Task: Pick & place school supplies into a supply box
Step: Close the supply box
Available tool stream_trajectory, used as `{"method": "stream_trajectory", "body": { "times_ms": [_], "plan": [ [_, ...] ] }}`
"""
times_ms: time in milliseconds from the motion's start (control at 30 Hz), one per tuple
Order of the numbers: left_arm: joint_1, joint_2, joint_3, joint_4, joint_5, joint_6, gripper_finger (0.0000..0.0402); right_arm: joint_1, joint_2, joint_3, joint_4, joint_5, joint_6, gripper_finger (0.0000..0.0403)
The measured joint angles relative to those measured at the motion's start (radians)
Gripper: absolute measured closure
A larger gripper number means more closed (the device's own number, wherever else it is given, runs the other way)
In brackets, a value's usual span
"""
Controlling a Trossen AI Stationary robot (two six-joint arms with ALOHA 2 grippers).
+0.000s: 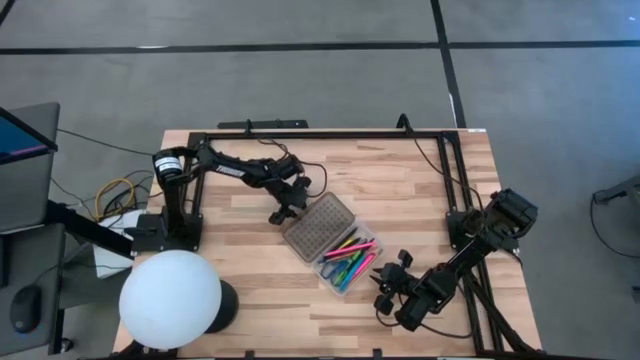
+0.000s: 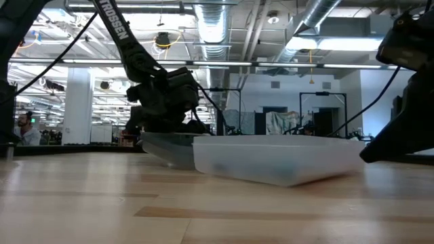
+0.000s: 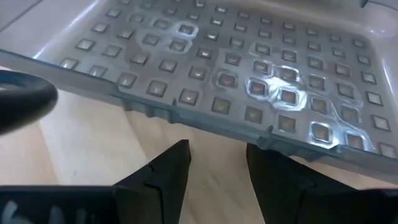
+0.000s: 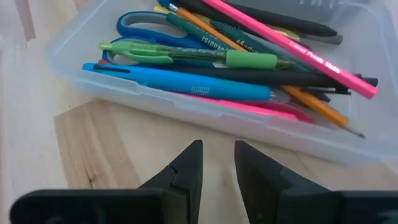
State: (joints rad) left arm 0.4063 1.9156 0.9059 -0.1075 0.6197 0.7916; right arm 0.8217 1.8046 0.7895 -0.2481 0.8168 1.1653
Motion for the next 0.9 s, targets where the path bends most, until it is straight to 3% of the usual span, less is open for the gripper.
{"method": "stream_trajectory", "body": {
  "times_ms": [367, 900],
  "plan": [
    [-0.002, 0.002, -0.029, 0.097, 0.068, -0.052, 0.0241, -0.083, 0.000, 0.000, -0.002, -0.026, -0.094, 0.0317],
    [-0.037, 0.003, -0.028, 0.126, 0.077, -0.053, 0.0242, -0.143, 0.000, -0.001, -0.017, -0.044, -0.154, 0.0317]
  ]
}}
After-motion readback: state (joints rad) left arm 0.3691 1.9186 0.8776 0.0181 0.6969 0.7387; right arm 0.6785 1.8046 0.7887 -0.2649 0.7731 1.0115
